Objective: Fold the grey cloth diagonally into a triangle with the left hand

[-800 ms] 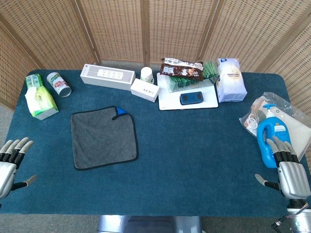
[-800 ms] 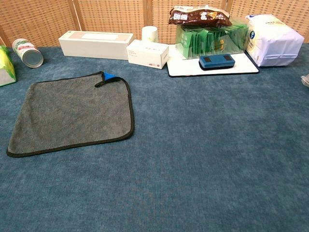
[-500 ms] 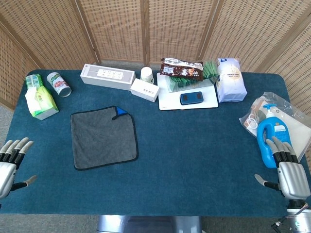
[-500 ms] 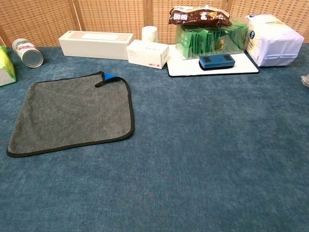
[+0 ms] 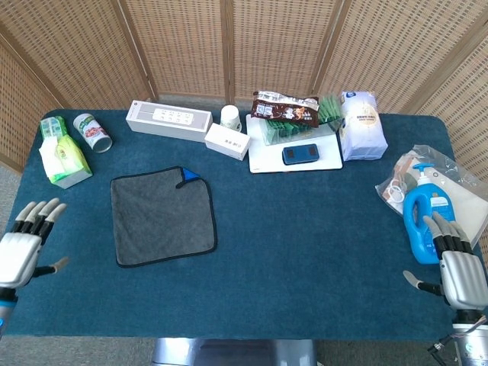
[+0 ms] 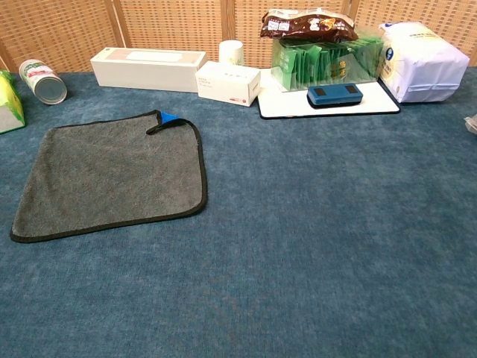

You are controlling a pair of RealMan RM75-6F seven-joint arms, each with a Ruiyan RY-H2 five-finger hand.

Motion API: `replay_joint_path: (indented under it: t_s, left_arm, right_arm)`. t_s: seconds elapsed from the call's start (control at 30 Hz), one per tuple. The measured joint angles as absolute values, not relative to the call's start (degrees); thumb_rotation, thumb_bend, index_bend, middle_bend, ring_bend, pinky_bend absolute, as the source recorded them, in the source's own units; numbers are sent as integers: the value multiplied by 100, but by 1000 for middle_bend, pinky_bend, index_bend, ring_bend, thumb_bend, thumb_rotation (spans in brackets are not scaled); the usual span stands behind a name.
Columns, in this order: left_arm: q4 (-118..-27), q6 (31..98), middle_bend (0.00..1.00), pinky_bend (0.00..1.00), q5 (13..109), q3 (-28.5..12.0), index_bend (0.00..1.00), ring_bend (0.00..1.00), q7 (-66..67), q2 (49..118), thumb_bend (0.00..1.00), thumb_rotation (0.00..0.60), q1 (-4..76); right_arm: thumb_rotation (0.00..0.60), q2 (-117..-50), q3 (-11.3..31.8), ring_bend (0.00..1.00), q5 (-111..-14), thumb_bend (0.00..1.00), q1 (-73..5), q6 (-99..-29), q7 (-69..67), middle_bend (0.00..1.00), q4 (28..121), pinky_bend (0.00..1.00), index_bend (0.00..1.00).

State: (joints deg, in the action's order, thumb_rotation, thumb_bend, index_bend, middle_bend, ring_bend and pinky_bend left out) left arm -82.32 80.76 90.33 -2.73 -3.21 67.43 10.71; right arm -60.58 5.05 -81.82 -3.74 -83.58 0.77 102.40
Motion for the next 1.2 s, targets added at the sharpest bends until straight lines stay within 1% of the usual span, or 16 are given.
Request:
replay_joint_path:
  t_s: [0.17, 0.27, 0.6, 0.87, 1.0, 1.2]
  left_arm:
    - [-8083, 7401, 0, 100, 8811, -579, 48, 0, -201, 6824, 92, 600, 1667]
    - [-7849, 6976, 0, 118, 8714, -756, 58, 0, -125, 6964, 93, 600, 2106]
    - [-7092, 5742, 0, 153, 8415, -1173, 79, 0, 449, 7647, 93, 600, 3411]
    - [-6726, 5030, 0, 155, 8027, -1380, 91, 0, 885, 8048, 93, 600, 4080]
    - [-6368, 4541, 0, 154, 7690, -1471, 99, 0, 1288, 8383, 93, 600, 4516]
    - [-5673, 4047, 0, 155, 7317, -1497, 108, 0, 1688, 8969, 94, 600, 5010]
  right_arm:
    - [600, -6085, 531, 0, -8109, 0, -404, -8310, 132, 0, 10224, 0, 0]
    - [600, -6094, 549, 0, -8069, 0, -414, -8301, 157, 0, 10221, 0, 0]
    - [600, -6098, 654, 0, -7777, 0, -485, -8151, 157, 0, 10178, 0, 0]
    - [600, -6056, 715, 0, -7638, 0, -506, -8091, 73, 0, 10166, 0, 0]
    - [600, -6040, 744, 0, -7559, 0, -519, -8051, 36, 0, 10148, 0, 0]
    - [600, -6042, 805, 0, -7376, 0, -555, -7961, 9, 0, 10083, 0, 0]
